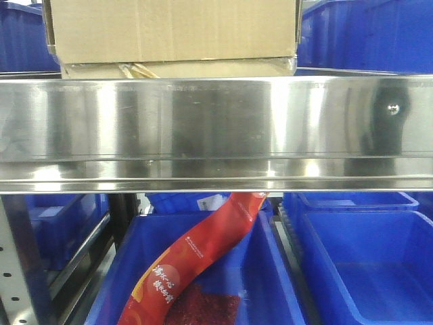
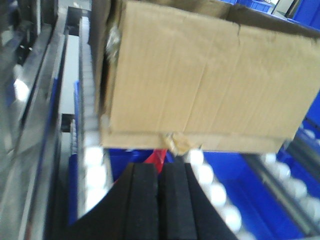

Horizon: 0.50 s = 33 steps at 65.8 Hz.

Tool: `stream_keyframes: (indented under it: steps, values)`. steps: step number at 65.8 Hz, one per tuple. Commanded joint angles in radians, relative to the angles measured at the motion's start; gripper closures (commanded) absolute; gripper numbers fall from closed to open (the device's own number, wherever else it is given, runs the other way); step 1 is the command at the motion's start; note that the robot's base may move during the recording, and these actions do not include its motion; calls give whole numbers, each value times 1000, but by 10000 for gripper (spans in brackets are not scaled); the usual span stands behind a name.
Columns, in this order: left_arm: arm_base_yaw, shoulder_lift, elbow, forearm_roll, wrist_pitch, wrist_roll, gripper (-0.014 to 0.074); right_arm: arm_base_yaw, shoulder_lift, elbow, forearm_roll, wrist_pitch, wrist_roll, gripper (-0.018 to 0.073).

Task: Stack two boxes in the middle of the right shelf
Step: 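Lower the boxes onto the middle shelf and open both grippers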

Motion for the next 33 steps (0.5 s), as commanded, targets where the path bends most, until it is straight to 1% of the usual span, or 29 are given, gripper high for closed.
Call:
stream_keyframes:
  steps: [1, 6, 12, 17, 33]
  values:
    - [-2, -79, 60, 20, -32, 1, 707, -6, -79, 68, -35, -62, 1, 727]
    - [-2, -144, 91, 20, 5, 1, 707, -6, -135, 105, -35, -34, 1, 727]
    - [-2, -207, 112, 20, 3, 1, 707, -6, -200, 119, -35, 29, 1, 727]
    - [-2, -238, 112, 20, -2, 1, 707, -6, -230, 119, -35, 50, 1, 727]
    - [-2, -264, 112, 20, -37, 1, 707, -6, -259, 119, -35, -17, 1, 727]
